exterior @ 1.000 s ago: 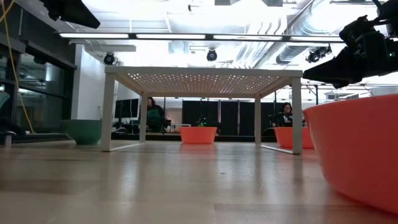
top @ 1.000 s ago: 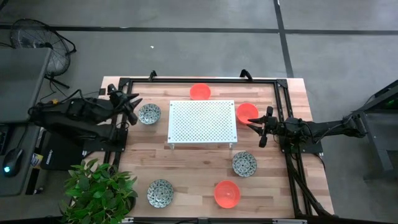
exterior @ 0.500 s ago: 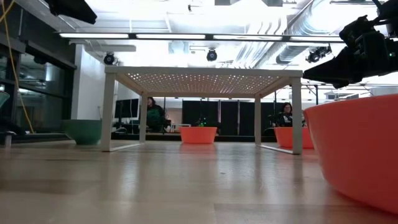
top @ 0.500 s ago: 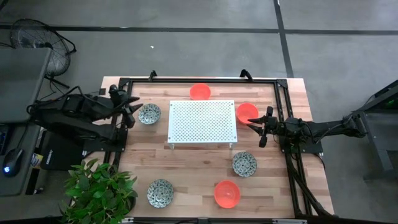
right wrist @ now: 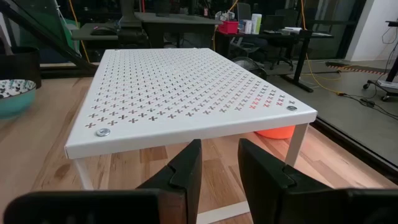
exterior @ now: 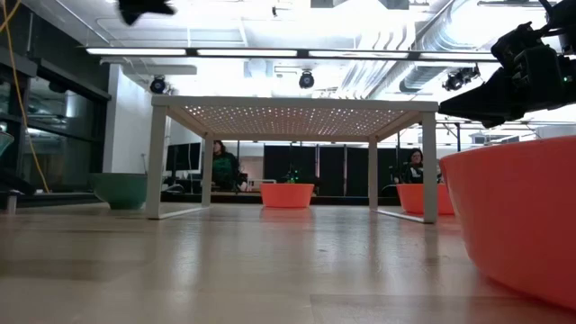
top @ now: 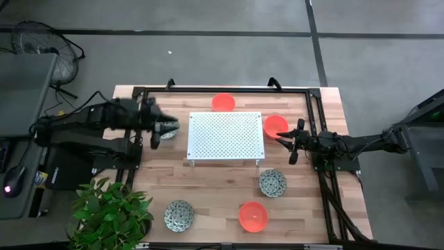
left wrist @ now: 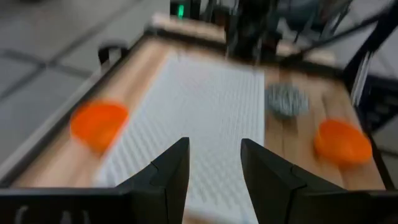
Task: Pick & Place Mini bowls
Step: Put the top left white patterned bowl on the shelf
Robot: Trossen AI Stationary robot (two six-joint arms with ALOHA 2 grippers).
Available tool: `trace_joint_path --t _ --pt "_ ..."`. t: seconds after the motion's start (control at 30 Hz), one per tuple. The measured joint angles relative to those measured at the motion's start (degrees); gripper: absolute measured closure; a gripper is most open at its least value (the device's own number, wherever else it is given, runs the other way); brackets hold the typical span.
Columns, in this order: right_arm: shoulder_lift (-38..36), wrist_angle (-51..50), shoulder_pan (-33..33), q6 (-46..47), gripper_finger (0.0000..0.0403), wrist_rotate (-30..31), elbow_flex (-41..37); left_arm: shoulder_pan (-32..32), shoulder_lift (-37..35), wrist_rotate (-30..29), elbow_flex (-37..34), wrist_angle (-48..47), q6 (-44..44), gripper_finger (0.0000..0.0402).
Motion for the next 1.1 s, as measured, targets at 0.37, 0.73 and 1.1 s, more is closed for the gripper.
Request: trace_joint_path --t 0.37,0.73,1.1 --pt "-0.01 0.0 0.0 -0.01 0.0309 0.0 0.0 38.23 6.25 30.91 -0.01 -5.76 12.96 0.0261" --pt "0.0 0.02 0.0 -0.02 0.0309 0.02 0.0 47.21 25.33 24.1 9.44 -23.57 29.38 0.0261" --pt "-0.01 0.01 -0.01 0.0 0.0309 0.02 0.0 47.19 37.98 16.24 13.77 -32.73 36.06 0.0261"
